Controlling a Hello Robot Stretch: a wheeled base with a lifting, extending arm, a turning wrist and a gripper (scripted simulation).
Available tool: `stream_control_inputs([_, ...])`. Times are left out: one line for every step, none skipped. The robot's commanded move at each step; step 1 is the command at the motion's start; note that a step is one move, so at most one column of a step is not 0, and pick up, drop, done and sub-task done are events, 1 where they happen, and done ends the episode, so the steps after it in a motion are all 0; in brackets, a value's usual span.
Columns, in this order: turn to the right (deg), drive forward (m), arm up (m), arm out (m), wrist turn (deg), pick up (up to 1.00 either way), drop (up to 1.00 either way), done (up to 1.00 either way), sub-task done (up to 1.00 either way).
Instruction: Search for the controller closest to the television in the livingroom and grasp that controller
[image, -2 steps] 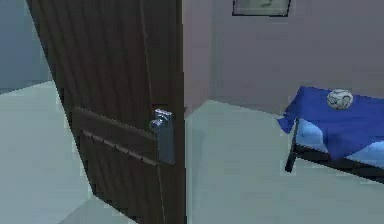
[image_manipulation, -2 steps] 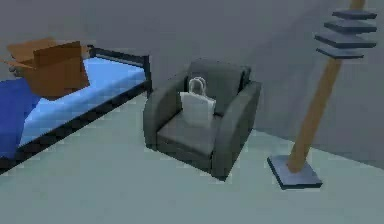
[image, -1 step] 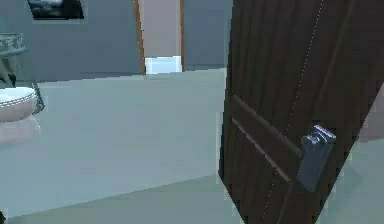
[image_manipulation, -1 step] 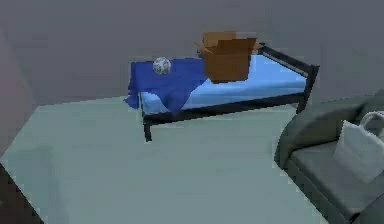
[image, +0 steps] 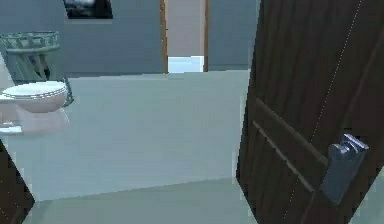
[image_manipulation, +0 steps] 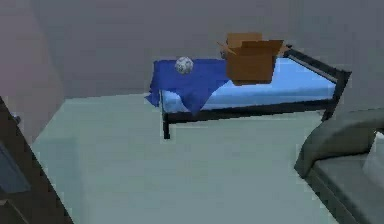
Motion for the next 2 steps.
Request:
stream_control_inputs([0.0,1.00,0.00,0.00,0.0,0.00,0.00,0.00,0.00])
stream_control_inputs([0.0,1.00,0.00,0.00,0.0,0.00,0.00,0.00,0.00])
